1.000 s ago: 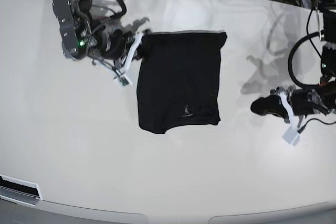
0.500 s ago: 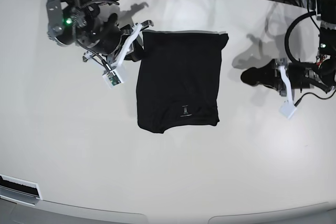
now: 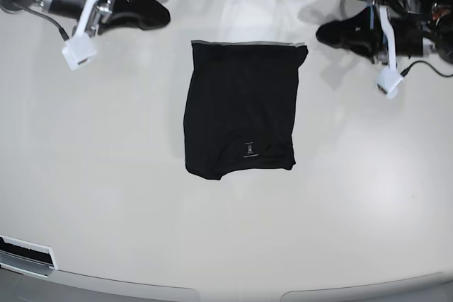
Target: Layout the t-shirt on the table in an organized manner, then fold the t-shirt properly
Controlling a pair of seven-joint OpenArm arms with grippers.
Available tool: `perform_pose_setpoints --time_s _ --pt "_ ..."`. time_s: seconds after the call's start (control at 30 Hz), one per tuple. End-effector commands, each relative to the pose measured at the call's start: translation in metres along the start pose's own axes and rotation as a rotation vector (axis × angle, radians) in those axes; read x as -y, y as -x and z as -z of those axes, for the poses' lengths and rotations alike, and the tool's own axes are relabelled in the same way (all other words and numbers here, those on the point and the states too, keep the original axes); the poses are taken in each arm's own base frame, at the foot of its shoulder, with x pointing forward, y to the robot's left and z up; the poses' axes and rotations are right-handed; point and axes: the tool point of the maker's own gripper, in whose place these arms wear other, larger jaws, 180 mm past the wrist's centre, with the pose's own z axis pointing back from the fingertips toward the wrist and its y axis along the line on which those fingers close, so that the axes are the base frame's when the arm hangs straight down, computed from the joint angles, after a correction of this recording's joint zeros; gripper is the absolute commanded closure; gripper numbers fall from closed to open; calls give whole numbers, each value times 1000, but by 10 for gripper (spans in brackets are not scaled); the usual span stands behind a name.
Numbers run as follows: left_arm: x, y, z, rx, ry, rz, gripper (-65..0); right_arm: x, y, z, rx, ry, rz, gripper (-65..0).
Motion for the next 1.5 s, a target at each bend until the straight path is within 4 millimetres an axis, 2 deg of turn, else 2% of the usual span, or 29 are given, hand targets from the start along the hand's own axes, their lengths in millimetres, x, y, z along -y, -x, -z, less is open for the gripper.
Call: perform_pose_setpoints --time_s 0.0,0.17,0.3,0.47,0.6,0.73,0.83,0.9,1.07,1.17,1.3,1.4,1.47 --pt "12 -1 -6 8 8 26 0 -7 -5 -10 30 4 -15 0" --pt "49 38 -18 -62 5 -8 0 -18 23 -44 -38 120 17 0" --pt "73 75 -31 -140 -4 -87 0 -29 55 -61 -117 156 107 0" --pt "96 145 -44 -342 -43 -221 0 -29 120 -87 -345 272 231 0" --pt "110 181 -53 -383 -97 -350 0 -33 174 -108 -499 318 362 0" --pt "118 222 -57 -479 -109 -450 0 -33 227 -116 -614 335 474 0" --pt "121 252 -47 -493 -94 -526 0 -27 260 -114 -656 337 522 0" --pt "111 266 -35 -473 -106 -545 0 -15 276 -108 -686 349 514 0" --pt "59 291 4 -417 -172 -543 0 39 323 -90 -798 458 468 0" --pt "23 311 32 -394 -232 -535 0 69 345 -65 -760 485 435 0" --pt "-19 337 58 -377 -321 -487 0 100 370 -34 -703 511 395 0" --pt "-38 343 76 -289 -379 -483 0 123 382 -18 -650 588 350 0" --pt "-53 336 85 -199 -448 -462 0 132 382 -1 -619 612 296 0"
